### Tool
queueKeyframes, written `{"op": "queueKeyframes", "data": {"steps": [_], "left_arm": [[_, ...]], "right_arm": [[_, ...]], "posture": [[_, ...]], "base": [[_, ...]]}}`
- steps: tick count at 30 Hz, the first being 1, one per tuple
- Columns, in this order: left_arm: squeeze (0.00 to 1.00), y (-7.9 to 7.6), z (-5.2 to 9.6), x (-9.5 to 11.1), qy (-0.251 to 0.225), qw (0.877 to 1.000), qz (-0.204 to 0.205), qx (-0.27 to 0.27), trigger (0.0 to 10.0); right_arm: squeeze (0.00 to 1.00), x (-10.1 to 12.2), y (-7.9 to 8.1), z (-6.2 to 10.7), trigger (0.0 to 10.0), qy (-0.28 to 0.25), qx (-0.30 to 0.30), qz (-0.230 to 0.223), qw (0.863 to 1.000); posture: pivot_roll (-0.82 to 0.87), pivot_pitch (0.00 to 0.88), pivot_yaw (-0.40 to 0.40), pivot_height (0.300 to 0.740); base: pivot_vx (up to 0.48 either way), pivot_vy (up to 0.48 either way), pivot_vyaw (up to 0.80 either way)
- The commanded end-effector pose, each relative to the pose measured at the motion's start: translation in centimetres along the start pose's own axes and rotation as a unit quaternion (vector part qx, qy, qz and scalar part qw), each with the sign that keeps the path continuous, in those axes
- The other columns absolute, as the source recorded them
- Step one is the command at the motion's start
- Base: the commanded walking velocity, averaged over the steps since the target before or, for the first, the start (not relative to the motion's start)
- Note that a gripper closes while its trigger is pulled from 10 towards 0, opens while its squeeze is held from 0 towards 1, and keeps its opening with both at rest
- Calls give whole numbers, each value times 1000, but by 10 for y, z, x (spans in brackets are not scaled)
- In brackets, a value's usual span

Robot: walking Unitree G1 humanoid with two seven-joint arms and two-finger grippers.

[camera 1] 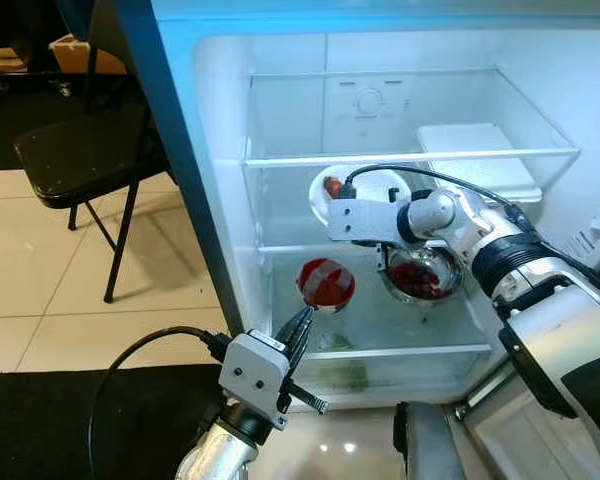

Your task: Restocking fridge

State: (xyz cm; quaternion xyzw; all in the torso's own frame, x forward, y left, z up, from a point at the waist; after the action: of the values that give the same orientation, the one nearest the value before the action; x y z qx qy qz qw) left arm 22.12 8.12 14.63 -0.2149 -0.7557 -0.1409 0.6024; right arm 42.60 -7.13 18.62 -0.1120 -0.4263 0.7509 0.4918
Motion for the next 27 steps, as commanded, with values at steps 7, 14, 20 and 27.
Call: {"op": "queueKeyframes", "data": {"steps": [7, 14, 20, 27], "left_arm": [[0, -4, 3, 1, 9, 1000, 8, -2, 10000], [0, -5, 3, 2, 11, 1000, 9, -2, 10000], [0, -5, 3, 2, 13, 1000, 12, 5, 10000], [0, -6, 3, 3, 12, 1000, 15, 7, 10000]], "right_arm": [[0, 1, -14, 5, 10000, 7, -28, -1, 1000], [208, 3, -15, 4, 10000, 4, -34, -4, 999], [686, 3, -20, 6, 10000, 3, -55, -7, 998], [0, 10, -35, 10, 10000, -12, -104, -9, 995]], "posture": [[66, 155, -74, 516], [69, 155, -72, 516], [69, 150, -71, 516], [69, 143, -72, 516]], "base": [[0, 0, 0], [0, 0, 0], [0, 0, 0], [0, 0, 0]]}}
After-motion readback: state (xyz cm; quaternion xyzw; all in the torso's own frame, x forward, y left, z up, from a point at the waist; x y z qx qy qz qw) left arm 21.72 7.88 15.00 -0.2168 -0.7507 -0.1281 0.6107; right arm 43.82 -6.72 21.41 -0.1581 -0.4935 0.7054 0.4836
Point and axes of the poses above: a point about 5 cm out from each wrist's last joint towards the gripper, its own z axis pointing back from the gripper into the wrist, its own x axis along the axis of the wrist's last joint, y = z × x, the point moved 4 cm from there along -z, pointing out of the wrist towards the gripper, and after that the axes turned 12 degrees about z, right-handed, at the moved point
